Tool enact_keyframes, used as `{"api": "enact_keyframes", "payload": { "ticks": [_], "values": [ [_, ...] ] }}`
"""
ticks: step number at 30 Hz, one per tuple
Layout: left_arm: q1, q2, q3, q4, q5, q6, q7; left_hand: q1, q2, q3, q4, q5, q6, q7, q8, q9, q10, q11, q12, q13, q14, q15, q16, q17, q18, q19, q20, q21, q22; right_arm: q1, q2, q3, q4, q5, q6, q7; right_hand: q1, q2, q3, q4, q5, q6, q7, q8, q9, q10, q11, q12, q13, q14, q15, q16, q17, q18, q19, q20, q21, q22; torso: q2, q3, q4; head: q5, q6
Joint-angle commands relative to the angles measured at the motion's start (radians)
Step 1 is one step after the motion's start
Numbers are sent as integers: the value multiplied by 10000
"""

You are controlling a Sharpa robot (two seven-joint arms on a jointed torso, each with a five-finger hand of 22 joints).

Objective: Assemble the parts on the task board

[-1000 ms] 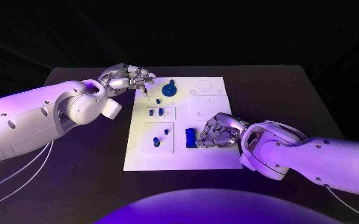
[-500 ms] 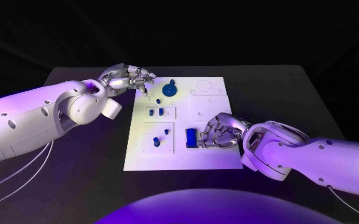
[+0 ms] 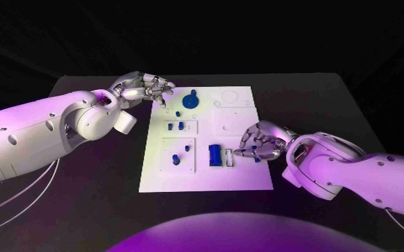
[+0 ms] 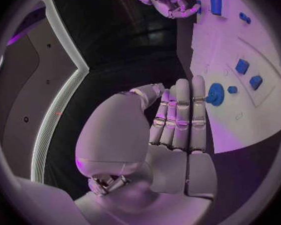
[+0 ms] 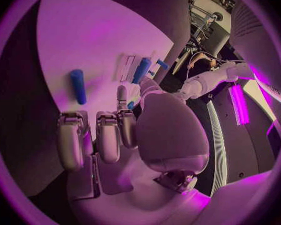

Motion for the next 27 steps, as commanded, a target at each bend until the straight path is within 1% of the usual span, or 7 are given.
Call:
{"api": "enact_keyframes", "payload": {
  "ticks": [1, 5, 9, 12, 14, 21, 27],
  "values": [
    [2, -2, 2, 27, 25, 61, 125, -61, 18, 14, 55, 62, -70, 18, -34, 9, -71, -26, -18, -15, 26, 27, -32, 14, 138, -10, 70, -37, -14, 162, -337, 9, 136, -68, -526, 3, 119, 7, 73, -8, 20, -143, 26, -162, -55, 172, 118, -56, 1344, 915, 83, -23, 2064, -2, 886, 125, -71, 2432, -4, 0, -8, -73, 1],
    [2, 6, 2, 38, 33, 49, 140, -61, 18, 14, 55, 62, -70, 18, -34, 9, -71, -26, -18, -15, 26, 27, -32, 14, 138, -10, 70, -37, -14, 289, -808, 5, 180, -347, -607, -66, 174, -20, 92, -22, 20, -158, 48, -225, -75, 117, 141, -139, 1272, 897, 106, -60, 1990, 19, 861, 149, -179, 2402, 0, -11, 0, -167, 1],
    [1, 15, 2, 39, 36, 53, 146, -61, 18, 14, 55, 62, -70, 18, -34, 9, -71, -26, -18, -15, 26, 27, -32, 14, 138, -10, 70, -37, -14, 264, -1078, -11, 119, -798, -578, -211, 256, -63, 129, -11, 16, 89, 15, -180, 11, 18, 127, -285, 1156, 857, 110, -144, 1838, 61, 813, 183, -382, 2345, 10, 1, -4, -228, 1],
    [0, 21, 2, 35, 37, 51, 148, -61, 18, 14, 55, 62, -70, 18, -34, 9, -71, -26, -18, -15, 26, 27, -32, 14, 138, -10, 70, -37, -14, 116, -1164, -20, 83, -968, -506, -371, 255, -65, 133, -5, 16, 122, 6, -169, 30, 10, 119, -297, 1147, 860, 105, -138, 1853, 55, 821, 183, -349, 2354, 0, 5, -3, -244, 1],
    [0, 24, 2, 38, 37, 53, 149, -61, 18, 14, 55, 62, -70, 18, -34, 9, -71, -26, -18, -15, 26, 27, -32, 14, 138, -10, 70, -37, -14, -1, -1166, -23, 51, -1052, -449, -464, 263, -64, 144, -2, 16, 182, -17, -146, 70, 4, 104, -308, 1140, 860, 93, -138, 1855, 55, 821, 181, -348, 2355, 4, -4, 10, -260, 1],
    [0, 32, 2, 43, 38, 61, 145, -54, -2, 15, 47, 59, -73, 14, -35, 28, -68, -31, -10, -12, 26, 23, -34, 28, 140, -2, 70, -50, -24, -305, -976, -31, -68, -1323, -299, -639, 257, -70, 145, 3, 14, 225, -31, -127, 99, -4, 92, -323, 1129, 858, 84, -144, 1846, 57, 819, 179, -358, 2352, 8, -9, 20, -274, 1],
    [0, 28, 2, 48, 38, 67, 139, -54, -2, 15, 47, 59, -73, 14, -35, 28, -68, -31, -10, -12, 26, 23, -34, 28, 140, -2, 70, -50, -24, -440, -754, -34, -239, -1438, -90, -798, 186, -62, 132, 28, 10, 260, -42, -118, 137, -8, 81, -333, 1124, 856, 73, -150, 1837, 60, 817, 173, -370, 2348, 17, -11, 44, -247, 1]
  ]
}}
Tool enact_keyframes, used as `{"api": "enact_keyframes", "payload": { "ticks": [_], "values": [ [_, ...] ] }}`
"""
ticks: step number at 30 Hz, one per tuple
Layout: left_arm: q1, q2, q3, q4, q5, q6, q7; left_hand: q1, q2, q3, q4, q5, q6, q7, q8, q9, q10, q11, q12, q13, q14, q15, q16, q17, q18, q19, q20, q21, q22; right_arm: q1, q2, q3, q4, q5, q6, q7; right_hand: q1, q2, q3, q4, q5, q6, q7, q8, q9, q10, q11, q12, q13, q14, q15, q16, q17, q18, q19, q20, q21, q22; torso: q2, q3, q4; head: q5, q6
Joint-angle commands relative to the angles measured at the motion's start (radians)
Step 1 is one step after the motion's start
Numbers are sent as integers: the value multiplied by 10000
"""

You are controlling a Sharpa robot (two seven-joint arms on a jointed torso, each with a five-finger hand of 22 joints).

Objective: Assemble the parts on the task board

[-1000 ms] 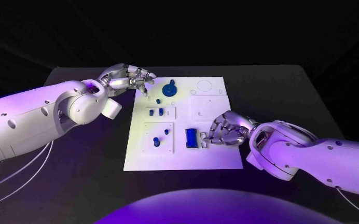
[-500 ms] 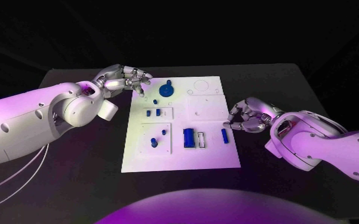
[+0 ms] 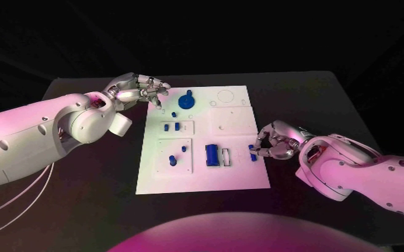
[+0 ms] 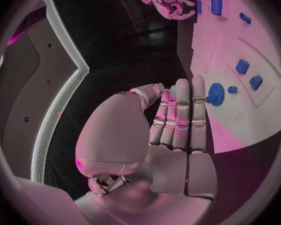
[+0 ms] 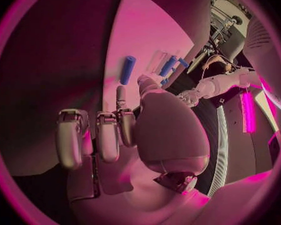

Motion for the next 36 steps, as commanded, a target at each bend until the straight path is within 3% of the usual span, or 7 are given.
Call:
{"api": "enact_keyframes", "payload": {
  "ticks": [1, 6, 11, 17, 23, 26, 36],
  "values": [
    [1, 12, 5, 29, 33, 73, 114, -55, -3, 15, 48, 59, -74, 13, -36, 9, -68, -31, -10, -12, 26, 23, -34, 9, 140, -2, 70, -51, -8, -41, 54, -2, -85, -380, 318, -297, -1, 4, 20, 31, 9, 100, -25, 67, 35, -4, 8, -64, 1121, 855, 0, -33, 1839, 58, 820, 36, -15, 2354, 6, -5, 26, 24, 1],
    [1, 5, 5, 31, 33, 81, 110, -55, -3, 15, 48, 59, -74, 13, -36, 9, -68, -31, -10, -12, 26, 23, -34, 9, 140, -2, 70, -51, -8, -100, 210, -6, -207, -400, 475, -392, -1, 4, 20, 31, 9, 100, -25, 67, 35, -4, 8, -64, 1121, 855, 0, -33, 1839, 58, 820, 36, -15, 2354, 1, -10, -6, 54, 1],
    [1, -3, 5, 36, 33, 89, 102, -55, -3, 15, 48, 59, -74, 13, -36, 9, -68, -31, -10, -12, 26, 23, -34, 9, 140, -2, 70, -51, -8, -143, 311, -13, -303, -508, 669, -473, -7, 19, 29, 19, 14, 118, -39, 71, 55, 8, -1, -47, 1138, 857, -6, -30, 1847, 56, 823, 33, -3, 2358, 3, 3, 14, 69, 1],
    [1, -23, 5, 35, 33, 82, 93, -54, -1, 20, 50, 60, -74, 13, -36, 19, -68, -32, -7, -11, 27, 22, -35, 15, 141, 3, 70, -57, -13, -231, 424, -18, -381, -788, 1057, -624, 83, 29, 81, -18, 24, 144, -68, 72, 98, 2, -28, -62, 1129, 855, -27, -36, 1839, 54, 826, 20, 6, 2360, 4, 5, -7, 109, 1],
    [1, -33, 5, 39, 33, 89, 82, -54, -1, 20, 50, 60, -74, 13, -36, 19, -68, -32, -7, -11, 27, 22, -35, 15, 141, 3, 70, -57, -13, -283, 529, -20, -381, -1091, 1449, -778, 444, -47, 260, -91, 33, 314, -172, 158, 267, 1, -119, -79, 1127, 855, -105, -44, 1835, 53, 828, -41, 8, 2362, 4, 9, -17, 116, 1],
    [1, -42, 5, 43, 33, 96, 72, -54, -1, 20, 50, 60, -74, 13, -36, 19, -68, -32, -7, -11, 27, 22, -35, 15, 141, 3, 70, -57, -13, -295, 551, -20, -376, -1308, 1610, -872, 933, -129, 859, -83, 65, 348, -226, 123, 391, -16, -176, -117, 1115, 857, -161, -50, 1836, 51, 832, -110, 9, 2364, 0, 3, -11, 118, 1],
    [1, -53, 5, 48, 16, 113, 39, -50, -3, 26, 50, 60, -77, 13, -39, 31, -72, -33, -6, -10, 26, 22, -38, 23, 141, 8, 69, -65, -19, -304, 642, -21, -347, -1930, 1860, -1193, 1489, -491, 1953, -187, 61, 441, -240, 64, 594, -64, -197, -207, 1072, 856, -183, -63, 1836, 50, 835, -138, -2, 2366, -5, 0, -7, 103, 1]
  ]
}}
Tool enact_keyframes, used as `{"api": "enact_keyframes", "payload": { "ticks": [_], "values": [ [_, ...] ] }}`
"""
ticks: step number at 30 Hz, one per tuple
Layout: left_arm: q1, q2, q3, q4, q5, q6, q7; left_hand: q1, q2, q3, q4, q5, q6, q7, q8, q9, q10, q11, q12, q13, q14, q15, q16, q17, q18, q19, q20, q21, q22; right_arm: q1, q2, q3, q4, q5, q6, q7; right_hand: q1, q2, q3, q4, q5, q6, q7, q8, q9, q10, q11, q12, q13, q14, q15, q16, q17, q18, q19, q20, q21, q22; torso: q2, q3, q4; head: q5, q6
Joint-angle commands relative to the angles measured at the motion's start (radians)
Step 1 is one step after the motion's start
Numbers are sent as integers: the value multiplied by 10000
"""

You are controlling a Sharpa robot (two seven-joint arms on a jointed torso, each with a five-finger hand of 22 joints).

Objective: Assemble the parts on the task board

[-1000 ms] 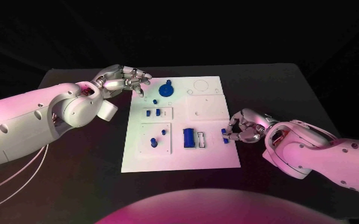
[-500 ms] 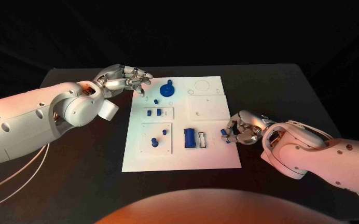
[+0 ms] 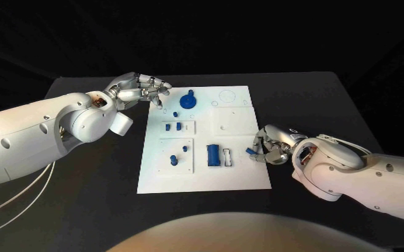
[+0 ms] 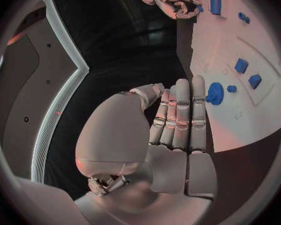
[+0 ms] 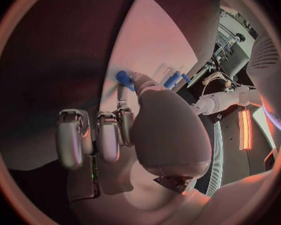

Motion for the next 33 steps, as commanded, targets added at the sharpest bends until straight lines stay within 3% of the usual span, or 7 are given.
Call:
{"api": "enact_keyframes", "payload": {
  "ticks": [1, 7, 10, 11, 21, 25, 33],
  "values": [
    [1, 7, 6, 29, 15, 111, 54, -51, -3, 26, 50, 60, -77, 13, -39, 20, -66, -26, -6, -10, 25, 22, -38, 17, 143, 8, 69, -65, -18, -137, 52, -122, -46, -463, 883, -589, 174, -21, 401, -37, 72, 91, -25, -102, 42, 2, -59, -54, 1079, 856, -71, -63, 1839, 50, 835, -63, 2, 2370, -5, -5, 3, -10, 1],
    [1, 8, 6, 36, 7, 111, 47, -45, -4, 29, 46, 61, -78, 12, -40, 23, -67, -27, -6, -10, 25, 21, -39, 19, 143, 10, 68, -66, -19, -135, 63, -118, 104, -143, 402, -652, 201, -3, 1628, -205, 66, 204, -98, -70, 231, 54, -124, -6, 1136, 871, -119, -39, 1894, 37, 856, -101, 66, 2391, -2, -2, 11, -3, 1],
    [1, 7, 6, 37, 4, 109, 40, -26, -2, 40, 33, 64, -80, 11, -41, 30, -68, -30, -4, -10, 23, 18, -42, 23, 144, 14, 66, -67, -20, -126, 45, -115, 202, 77, 152, -603, 104, 11, 1926, -263, 56, 186, -127, -24, 313, 83, -146, 25, 1164, 878, -141, -26, 1918, 27, 869, -120, 116, 2405, -9, -2, -5, -8, 1],
    [1, 7, 6, 35, 5, 113, 35, -16, -1, 46, 26, 65, -81, 11, -42, 33, -68, -30, -4, -10, 22, 16, -43, 25, 145, 16, 65, -67, -21, -118, 41, -113, 245, 207, 31, -567, -224, -112, 2445, -436, 32, 125, -144, 86, 509, 111, -167, 39, 1183, 883, -166, -16, 1939, 18, 881, -146, 157, 2418, -11, -2, -9, -9, 1],
    [1, -10, 6, 37, 164, 128, -24, 43, 28, 90, -13, 75, -75, 11, -41, 53, -67, -34, 1, -9, 21, 9, -51, 35, 148, 30, 55, -62, -18, -59, 177, -101, 530, 1952, -1306, 24, -871, -53, 2993, -605, 1, -11, -160, 206, 770, 197, -173, 130, 1268, 896, -174, 7, 1984, -2, 905, -161, 258, 2445, -1, -10, 9, -26, 1],
    [1, -18, 6, 40, 159, 128, -25, 53, 33, 99, -21, 76, -77, 13, -42, 58, -68, -33, 2, -9, 21, 8, -54, 38, 147, 34, 53, -58, -16, -57, 273, -101, 614, 2498, -1476, 111, -1359, 96, 3181, -523, -6, -67, -143, 239, 881, 206, -161, 116, 1263, 898, -164, 11, 1992, -3, 909, -157, 266, 2447, -2, -12, 9, -19, 1],
    [1, -24, 6, 48, 148, 139, -22, 53, 33, 99, -21, 76, -77, 13, -42, 58, -68, -33, 2, -9, 21, 8, -54, 38, 147, 34, 53, -58, -16, -60, 491, -101, 625, 3122, -1600, 214, -1648, 83, 3219, -514, -26, -71, -142, 270, 955, 223, -161, 126, 1274, 902, -165, 19, 2007, -8, 916, -158, 294, 2455, -4, -8, 4, -14, 1]
  ]
}}
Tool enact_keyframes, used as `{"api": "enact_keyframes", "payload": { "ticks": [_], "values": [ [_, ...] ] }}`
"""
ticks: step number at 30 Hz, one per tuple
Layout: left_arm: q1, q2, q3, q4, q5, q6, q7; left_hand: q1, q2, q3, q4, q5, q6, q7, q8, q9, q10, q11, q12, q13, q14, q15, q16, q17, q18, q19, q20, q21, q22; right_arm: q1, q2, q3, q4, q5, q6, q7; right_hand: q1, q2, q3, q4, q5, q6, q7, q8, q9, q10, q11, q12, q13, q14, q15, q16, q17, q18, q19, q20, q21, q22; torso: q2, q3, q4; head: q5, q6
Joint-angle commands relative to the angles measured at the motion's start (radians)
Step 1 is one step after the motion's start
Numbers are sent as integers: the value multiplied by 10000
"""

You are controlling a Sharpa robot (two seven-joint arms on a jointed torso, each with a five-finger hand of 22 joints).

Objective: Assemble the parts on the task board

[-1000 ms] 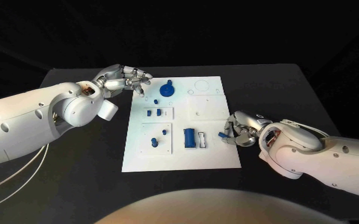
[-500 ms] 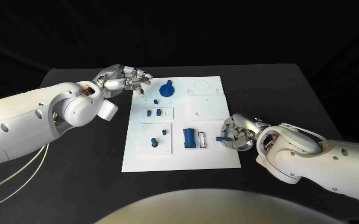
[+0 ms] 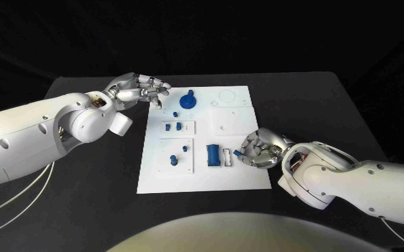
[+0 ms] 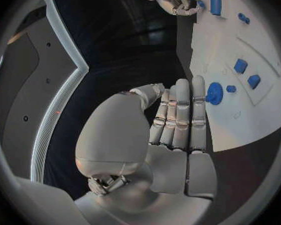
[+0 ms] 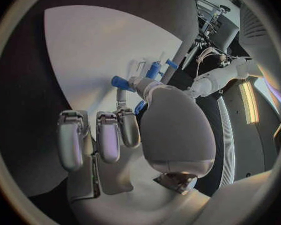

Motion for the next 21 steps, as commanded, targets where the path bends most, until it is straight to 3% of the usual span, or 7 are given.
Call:
{"api": "enact_keyframes", "payload": {
  "ticks": [1, 21],
  "values": [
    [1, 3, 5, 30, 80, 135, 37, 53, 33, 70, 8, 31, -77, 13, -43, 9, -38, -3, 2, -9, 21, 8, -54, 13, 146, 33, 53, -58, -8, -11, 90, -2, 7, 712, -285, 211, -174, 30, 97, 13, 11, 9, -38, 158, 374, 121, -49, 24, 1278, 937, -60, 20, 2008, -10, 917, -87, 63, 2452, -6, 5, -5, 6, 1],
    [1, 23, 5, 35, 72, 204, 19, 53, 33, 70, 8, 31, -77, 13, -43, 9, -38, -3, 2, -9, 21, 8, -54, 13, 146, 33, 53, -58, -8, -62, 808, 0, -470, 1041, 183, 71, -1124, 63, 36, 254, -8, 102, -49, 192, 521, 143, -56, 12, 1283, 938, -65, 20, 2012, -14, 924, -92, 84, 2458, -2, 0, 7, 15, 1]
  ]
}}
